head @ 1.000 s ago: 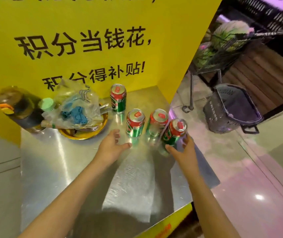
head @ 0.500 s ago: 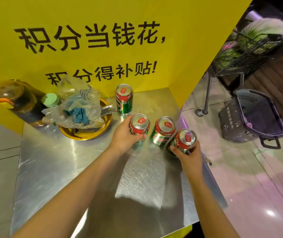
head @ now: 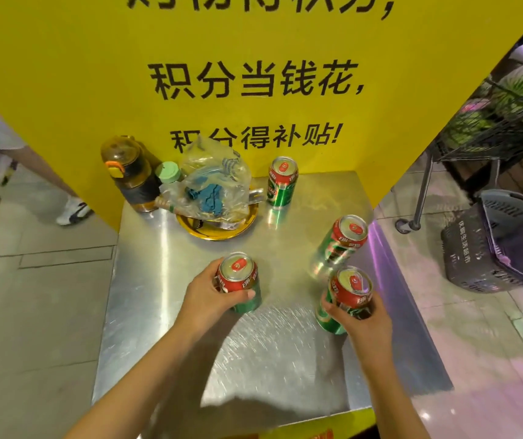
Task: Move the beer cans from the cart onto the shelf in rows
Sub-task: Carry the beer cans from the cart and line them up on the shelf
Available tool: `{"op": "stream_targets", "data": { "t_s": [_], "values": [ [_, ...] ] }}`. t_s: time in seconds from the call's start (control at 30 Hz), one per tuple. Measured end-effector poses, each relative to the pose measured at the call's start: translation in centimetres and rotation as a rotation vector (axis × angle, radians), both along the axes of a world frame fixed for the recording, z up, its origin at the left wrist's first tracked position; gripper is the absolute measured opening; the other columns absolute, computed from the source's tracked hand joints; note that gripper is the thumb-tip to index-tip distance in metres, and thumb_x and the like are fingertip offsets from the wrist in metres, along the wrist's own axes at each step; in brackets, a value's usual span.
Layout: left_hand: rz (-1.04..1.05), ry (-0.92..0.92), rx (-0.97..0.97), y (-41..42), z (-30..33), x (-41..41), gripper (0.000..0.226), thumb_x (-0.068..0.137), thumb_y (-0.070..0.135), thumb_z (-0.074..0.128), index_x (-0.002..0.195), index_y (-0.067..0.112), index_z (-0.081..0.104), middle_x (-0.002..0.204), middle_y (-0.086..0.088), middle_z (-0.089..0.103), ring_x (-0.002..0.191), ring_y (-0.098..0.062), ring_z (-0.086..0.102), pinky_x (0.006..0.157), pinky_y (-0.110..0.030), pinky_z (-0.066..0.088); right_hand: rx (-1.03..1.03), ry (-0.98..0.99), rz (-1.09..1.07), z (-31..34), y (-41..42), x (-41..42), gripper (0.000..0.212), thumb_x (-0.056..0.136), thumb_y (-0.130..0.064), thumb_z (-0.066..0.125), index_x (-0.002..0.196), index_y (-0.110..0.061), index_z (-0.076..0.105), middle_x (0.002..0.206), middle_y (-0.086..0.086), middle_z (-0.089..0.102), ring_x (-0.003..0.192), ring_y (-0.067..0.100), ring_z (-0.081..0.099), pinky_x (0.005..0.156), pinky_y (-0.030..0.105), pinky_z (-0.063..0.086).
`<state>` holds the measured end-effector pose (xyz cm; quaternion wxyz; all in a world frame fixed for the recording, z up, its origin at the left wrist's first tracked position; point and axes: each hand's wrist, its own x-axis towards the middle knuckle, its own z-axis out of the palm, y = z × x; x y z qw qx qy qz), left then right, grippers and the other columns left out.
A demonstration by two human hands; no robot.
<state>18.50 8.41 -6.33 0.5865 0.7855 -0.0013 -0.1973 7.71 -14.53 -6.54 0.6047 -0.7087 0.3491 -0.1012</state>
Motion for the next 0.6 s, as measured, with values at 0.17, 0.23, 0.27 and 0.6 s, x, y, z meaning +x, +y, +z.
{"op": "stream_targets", "data": {
  "t_s": [0.17, 0.23, 0.27, 0.6],
  "values": [
    [0.199, 0.057, -0.042, 10.5, 2.0, -4.8, 0.061, 0.058, 0.014, 0.089, 0.11, 0.025, 0.059, 0.101, 0.005, 0.067, 0.094, -0.01, 0.063, 0.066, -0.009, 0.049, 0.049, -0.013, 0.195, 0.5, 8.2, -0.4, 0.055, 0.059, -0.003, 0.086, 0.1, -0.027, 0.059, 0.096, -0.007, 0.067, 0.088, 0.006, 0.063, 0.062, 0.008, 0.049],
    [0.297, 0.065, -0.064, 15.0, 2.9, -6.7, 0.065, 0.05, 0.026, 0.091, 0.108, 0.024, 0.061, 0.099, 0.003, 0.068, 0.093, -0.011, 0.063, 0.069, -0.014, 0.051, 0.066, -0.009, 0.289, 0.7, 12.2, -0.2, 0.06, 0.058, -0.004, 0.087, 0.104, -0.027, 0.057, 0.101, -0.006, 0.066, 0.093, 0.008, 0.062, 0.064, 0.008, 0.049],
    [0.328, 0.072, -0.063, 17.1, 3.4, -7.7, 0.069, 0.045, 0.033, 0.09, 0.107, 0.025, 0.061, 0.099, 0.003, 0.068, 0.093, -0.012, 0.063, 0.075, -0.02, 0.052, 0.081, -0.005, 0.335, 1.0, 14.4, -0.3, 0.06, 0.059, -0.005, 0.087, 0.105, -0.029, 0.056, 0.103, -0.007, 0.065, 0.094, 0.007, 0.061, 0.065, 0.008, 0.049],
    [0.757, -0.021, -0.111, 39.1, 7.4, -19.3, 0.049, 0.071, 0.016, 0.074, 0.114, 0.023, 0.052, 0.097, 0.013, 0.059, 0.089, -0.003, 0.054, 0.072, -0.022, 0.041, 0.161, -0.033, 0.749, 5.6, 39.2, -2.6, 0.064, 0.056, -0.009, 0.089, 0.107, -0.03, 0.058, 0.106, -0.008, 0.067, 0.099, 0.002, 0.063, 0.087, 0.018, 0.05]
  ]
}}
